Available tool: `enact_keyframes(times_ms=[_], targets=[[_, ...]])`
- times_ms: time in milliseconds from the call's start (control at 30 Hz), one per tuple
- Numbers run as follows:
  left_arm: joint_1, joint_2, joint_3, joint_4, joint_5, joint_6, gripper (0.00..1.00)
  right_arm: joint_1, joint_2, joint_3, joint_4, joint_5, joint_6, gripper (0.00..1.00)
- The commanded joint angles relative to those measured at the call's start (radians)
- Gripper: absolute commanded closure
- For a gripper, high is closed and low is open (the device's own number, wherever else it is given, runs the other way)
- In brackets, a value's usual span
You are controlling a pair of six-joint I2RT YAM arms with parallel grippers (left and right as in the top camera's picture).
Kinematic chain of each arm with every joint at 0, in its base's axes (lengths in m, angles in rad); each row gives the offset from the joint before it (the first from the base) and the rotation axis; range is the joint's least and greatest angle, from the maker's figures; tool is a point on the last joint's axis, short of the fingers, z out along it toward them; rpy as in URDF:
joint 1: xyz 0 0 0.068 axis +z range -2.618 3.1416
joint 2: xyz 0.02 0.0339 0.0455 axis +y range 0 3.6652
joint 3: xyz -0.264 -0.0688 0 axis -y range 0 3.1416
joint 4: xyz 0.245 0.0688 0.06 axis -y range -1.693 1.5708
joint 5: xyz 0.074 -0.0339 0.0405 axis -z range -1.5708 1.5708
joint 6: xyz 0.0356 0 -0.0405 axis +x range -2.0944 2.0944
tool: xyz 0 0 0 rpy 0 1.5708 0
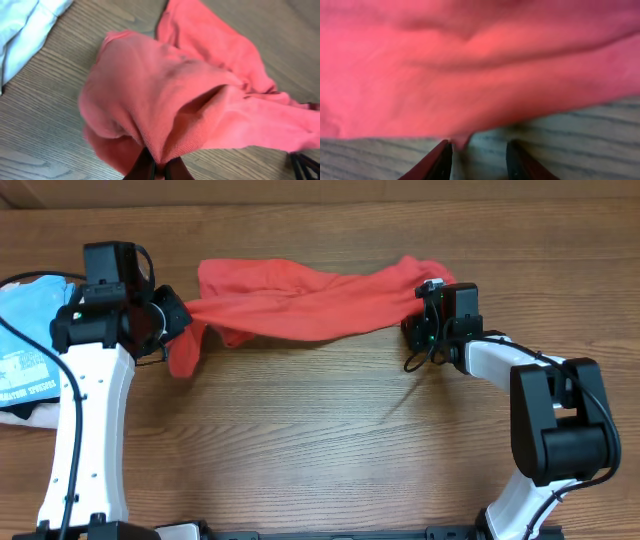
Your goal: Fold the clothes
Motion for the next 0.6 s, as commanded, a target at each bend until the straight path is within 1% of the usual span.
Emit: enact_keyframes(times_ms=[0, 133, 267, 467, 533, 567], targets=[[0.003, -0.023, 0.019, -0.003, 0.011, -0.019, 0.95, 0.005, 0.032, -0.006, 0.029, -0.004, 0.000, 0.61], [0.003, -0.023, 0.019, -0.002, 0.013, -0.019, 0.95, 0.011, 0.033, -0.006, -0.006, -0.086, -0.001, 0.62], [0.003, -0.023, 0.019, -0.002, 0.011, -0.019, 0.95, 0.037, 0.049, -0.006, -0.078, -0.086, -0.087, 0.62], [0.003, -0.023, 0.019, -0.003, 0.011, -0.018, 0.95, 0.046, 0.103, -0.006, -0.039, -0.085, -0.091, 0.62], [0.003, -0.023, 0.019, -0.003, 0.010, -0.018, 0.95, 0.046, 0.114, -0.006, -0.040, -0.085, -0.090, 0.67], [0.003, -0.023, 0.019, -0.003, 0.010, -0.018, 0.95, 0.046, 0.117, -0.006, -0.039, -0.085, -0.090, 0.76]])
